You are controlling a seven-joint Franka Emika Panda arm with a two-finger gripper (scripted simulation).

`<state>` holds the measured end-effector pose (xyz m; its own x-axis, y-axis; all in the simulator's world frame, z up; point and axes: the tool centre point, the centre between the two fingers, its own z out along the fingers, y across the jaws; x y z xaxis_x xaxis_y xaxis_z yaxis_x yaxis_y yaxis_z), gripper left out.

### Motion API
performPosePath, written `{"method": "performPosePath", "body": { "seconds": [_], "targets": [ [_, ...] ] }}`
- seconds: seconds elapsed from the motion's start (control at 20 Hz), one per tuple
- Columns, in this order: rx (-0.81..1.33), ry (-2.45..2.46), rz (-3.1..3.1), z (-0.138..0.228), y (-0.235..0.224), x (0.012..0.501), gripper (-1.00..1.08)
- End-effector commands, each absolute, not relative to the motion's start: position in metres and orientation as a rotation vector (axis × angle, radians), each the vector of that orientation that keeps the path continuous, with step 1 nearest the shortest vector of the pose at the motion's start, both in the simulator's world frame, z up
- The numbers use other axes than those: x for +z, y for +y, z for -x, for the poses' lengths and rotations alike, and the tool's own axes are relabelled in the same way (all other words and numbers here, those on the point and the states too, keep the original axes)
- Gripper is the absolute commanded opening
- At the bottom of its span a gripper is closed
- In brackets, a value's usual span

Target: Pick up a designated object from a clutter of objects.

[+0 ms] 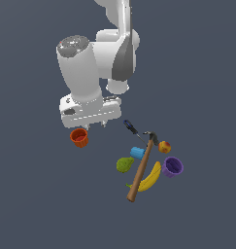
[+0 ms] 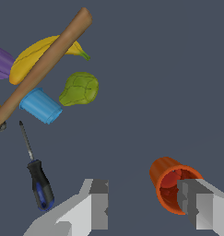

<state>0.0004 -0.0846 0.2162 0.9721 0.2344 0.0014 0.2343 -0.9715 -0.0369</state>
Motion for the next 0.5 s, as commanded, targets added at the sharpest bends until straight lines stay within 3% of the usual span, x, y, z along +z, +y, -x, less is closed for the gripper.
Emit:
{"method": "performPosePath", "body": {
  "seconds": [0.0,0.45],
  "targets": [
    [-0.012,-0.422,3.077,0.0,-0.098,0.206,0.28],
    [-0.063,-0.612,3.058,0.006,-0.144,0.168,0.28]
  ]
}}
